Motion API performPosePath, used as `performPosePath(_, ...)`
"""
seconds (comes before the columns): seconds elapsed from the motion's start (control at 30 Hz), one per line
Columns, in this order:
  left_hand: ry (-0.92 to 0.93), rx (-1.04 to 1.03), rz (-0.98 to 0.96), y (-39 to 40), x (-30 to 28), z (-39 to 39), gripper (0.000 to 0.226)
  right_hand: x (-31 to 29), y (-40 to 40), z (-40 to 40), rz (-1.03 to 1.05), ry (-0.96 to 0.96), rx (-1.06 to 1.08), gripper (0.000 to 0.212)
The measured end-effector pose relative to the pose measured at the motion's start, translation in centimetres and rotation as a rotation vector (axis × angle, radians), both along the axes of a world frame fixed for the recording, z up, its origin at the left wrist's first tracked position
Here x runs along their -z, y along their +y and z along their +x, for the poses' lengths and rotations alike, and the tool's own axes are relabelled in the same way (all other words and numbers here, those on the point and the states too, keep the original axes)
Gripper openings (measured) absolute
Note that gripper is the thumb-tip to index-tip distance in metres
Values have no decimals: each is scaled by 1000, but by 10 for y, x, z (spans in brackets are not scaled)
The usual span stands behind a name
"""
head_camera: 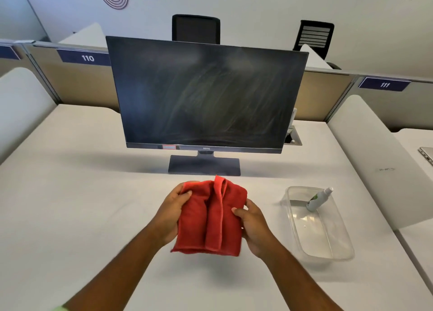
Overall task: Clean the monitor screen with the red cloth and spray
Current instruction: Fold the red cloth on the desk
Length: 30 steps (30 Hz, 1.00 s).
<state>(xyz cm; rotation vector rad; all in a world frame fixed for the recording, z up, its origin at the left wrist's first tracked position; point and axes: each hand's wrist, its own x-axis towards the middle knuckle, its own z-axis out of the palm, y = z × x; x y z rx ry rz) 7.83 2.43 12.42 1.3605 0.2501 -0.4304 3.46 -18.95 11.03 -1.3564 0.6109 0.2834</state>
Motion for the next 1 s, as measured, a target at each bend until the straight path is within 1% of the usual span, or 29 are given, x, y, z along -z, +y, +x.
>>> performPosePath(0.1,25,-49,117,14,13,-2,26,9,-16,1,-31,87,3,26)
performPosePath(0.2,103,-55,157,21,34,-8,24,23,-25,0,-171,114,-70,27)
performPosePath(0.23,149,-46,155,23,42,-11,24,28,-26,-1,-272,125,-96,32)
performPosePath(0.3,243,-53,155,25,58,-21,26,40,-26,-5,-580,138,-168,43)
performPosePath(0.37,249,-86,221,27,71,-27,33,51,-23,-12,-887,99,-224,47)
performPosePath(0.4,223,-94,251,27,73,-29,41,55,-20,-14,-958,66,-233,47)
performPosePath(0.43,186,-91,271,27,73,-30,50,56,-16,-15,-974,41,-245,49)
performPosePath(0.5,106,-81,297,28,71,-31,63,58,-6,-14,-935,35,-320,58)
performPosePath(0.57,24,-75,341,30,70,-31,63,59,5,-10,-937,31,-420,61)
performPosePath(0.67,-86,20,448,33,71,-33,44,59,16,-3,-1025,-4,-497,47)
performPosePath(0.73,-93,84,477,35,73,-34,36,59,21,1,-1069,-24,-531,31)
performPosePath(0.8,-71,109,476,38,76,-35,41,58,24,3,-1056,-53,-532,23)
performPosePath(0.9,-86,126,456,45,78,-34,56,52,29,5,-941,-116,-491,16)
performPosePath(1.0,-99,158,416,47,78,-33,59,37,45,2,-814,-261,-465,11)
